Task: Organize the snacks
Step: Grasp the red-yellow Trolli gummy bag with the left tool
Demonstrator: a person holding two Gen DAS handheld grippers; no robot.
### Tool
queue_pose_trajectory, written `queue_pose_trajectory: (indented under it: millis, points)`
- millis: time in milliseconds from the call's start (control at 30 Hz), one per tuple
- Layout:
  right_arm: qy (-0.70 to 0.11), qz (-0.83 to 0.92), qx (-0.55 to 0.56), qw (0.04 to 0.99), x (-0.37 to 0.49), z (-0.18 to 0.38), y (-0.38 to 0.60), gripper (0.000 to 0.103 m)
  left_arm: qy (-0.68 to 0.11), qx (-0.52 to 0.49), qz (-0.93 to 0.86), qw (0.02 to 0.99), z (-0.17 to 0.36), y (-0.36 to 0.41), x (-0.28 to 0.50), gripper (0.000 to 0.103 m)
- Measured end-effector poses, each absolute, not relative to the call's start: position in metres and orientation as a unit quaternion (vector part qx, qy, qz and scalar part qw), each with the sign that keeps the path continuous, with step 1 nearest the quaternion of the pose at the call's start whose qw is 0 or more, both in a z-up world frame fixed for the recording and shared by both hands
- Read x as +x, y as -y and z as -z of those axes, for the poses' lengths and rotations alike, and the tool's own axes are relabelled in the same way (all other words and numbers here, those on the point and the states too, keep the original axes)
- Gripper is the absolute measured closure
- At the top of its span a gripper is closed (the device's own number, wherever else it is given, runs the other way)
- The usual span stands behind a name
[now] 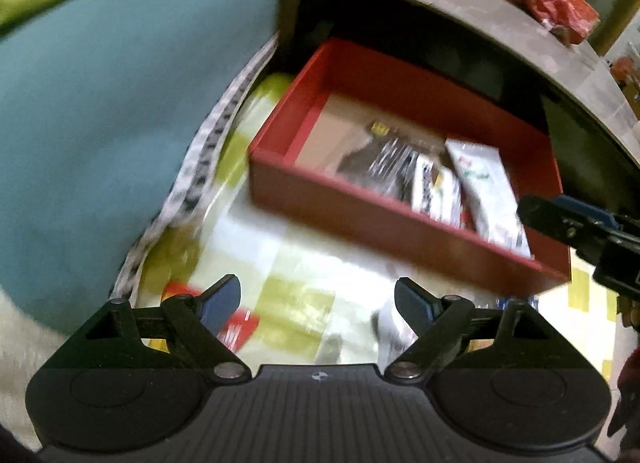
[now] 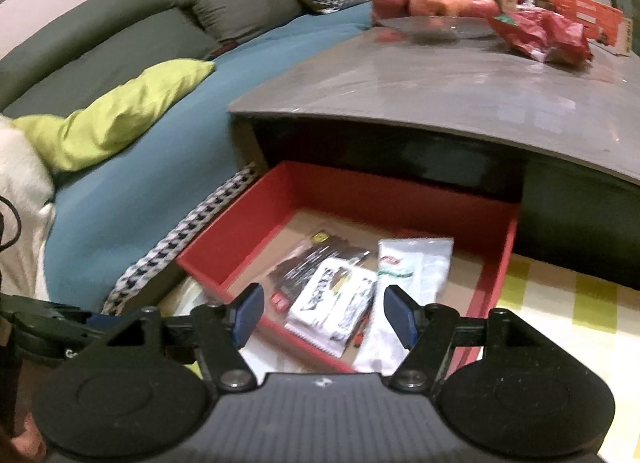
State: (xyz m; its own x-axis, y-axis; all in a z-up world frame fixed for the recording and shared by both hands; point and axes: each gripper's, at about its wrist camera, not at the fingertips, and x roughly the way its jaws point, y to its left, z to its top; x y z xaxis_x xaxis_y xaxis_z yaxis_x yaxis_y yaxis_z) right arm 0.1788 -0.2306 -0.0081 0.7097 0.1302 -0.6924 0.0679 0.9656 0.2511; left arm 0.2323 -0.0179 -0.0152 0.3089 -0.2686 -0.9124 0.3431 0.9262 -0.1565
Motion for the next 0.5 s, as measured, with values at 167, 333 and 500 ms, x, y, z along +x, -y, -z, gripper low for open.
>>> queue_pose_trajectory:
  millis: [167, 333, 500]
  points:
    - [-0.390, -0.034, 0.116, 0.913, 0.168, 0.009, 0.218, 0.026, -0.583, 0.052, 0.156, 0.796, 0.034, -0.002, 0.226, 0.014]
    - [-0.404, -0.045, 0.102, 0.908, 0.163, 0.014, 0.208, 0.026, -0.613, 0.059, 0.128, 0.777, 0.058, -0.015, 0.235, 0.014]
    - [-0.414, -0.050, 0.100, 0.904, 0.161, 0.019, 0.205, 0.025, -0.615, 0.069, 0.093, 0.780, 0.071, -0.019, 0.249, 0.005]
